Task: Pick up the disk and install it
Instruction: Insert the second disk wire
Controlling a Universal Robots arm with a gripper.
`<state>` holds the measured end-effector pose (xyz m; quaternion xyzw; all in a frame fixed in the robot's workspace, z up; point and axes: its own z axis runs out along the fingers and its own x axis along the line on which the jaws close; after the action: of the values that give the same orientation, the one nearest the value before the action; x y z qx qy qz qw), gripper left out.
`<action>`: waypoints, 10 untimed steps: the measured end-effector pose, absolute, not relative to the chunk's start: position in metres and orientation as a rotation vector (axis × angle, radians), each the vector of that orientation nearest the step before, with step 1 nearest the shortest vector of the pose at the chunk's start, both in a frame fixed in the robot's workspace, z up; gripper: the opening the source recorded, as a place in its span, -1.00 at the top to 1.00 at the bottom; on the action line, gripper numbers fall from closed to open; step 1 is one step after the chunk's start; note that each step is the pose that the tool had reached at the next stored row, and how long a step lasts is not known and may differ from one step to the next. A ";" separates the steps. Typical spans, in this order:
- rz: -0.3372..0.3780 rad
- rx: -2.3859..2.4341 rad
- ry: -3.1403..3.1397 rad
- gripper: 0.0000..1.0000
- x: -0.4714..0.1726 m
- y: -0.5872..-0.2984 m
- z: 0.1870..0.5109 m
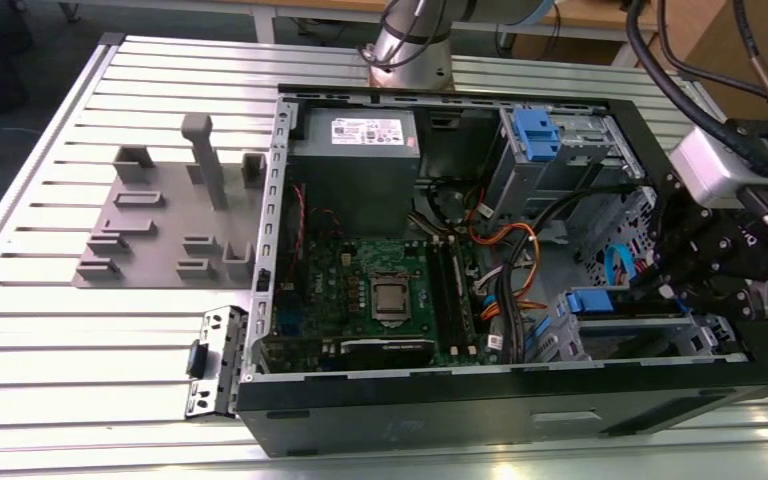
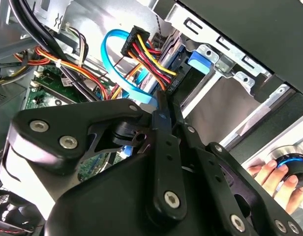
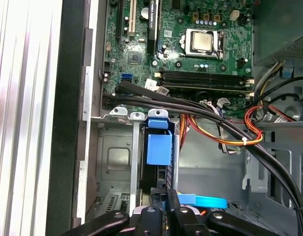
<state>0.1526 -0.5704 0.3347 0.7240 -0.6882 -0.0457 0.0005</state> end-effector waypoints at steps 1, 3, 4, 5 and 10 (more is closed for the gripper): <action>-0.143 2.274 -2.162 0.68 0.152 -0.570 0.335; -0.144 2.274 -2.162 0.68 0.151 -0.571 0.334; -0.144 2.274 -2.162 0.68 0.150 -0.571 0.334; -0.144 2.274 -2.162 0.68 0.149 -0.571 0.334; -0.145 2.275 -2.161 0.68 0.149 -0.571 0.334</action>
<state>0.1488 -0.5713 0.3338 0.7243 -0.6880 -0.0460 0.0002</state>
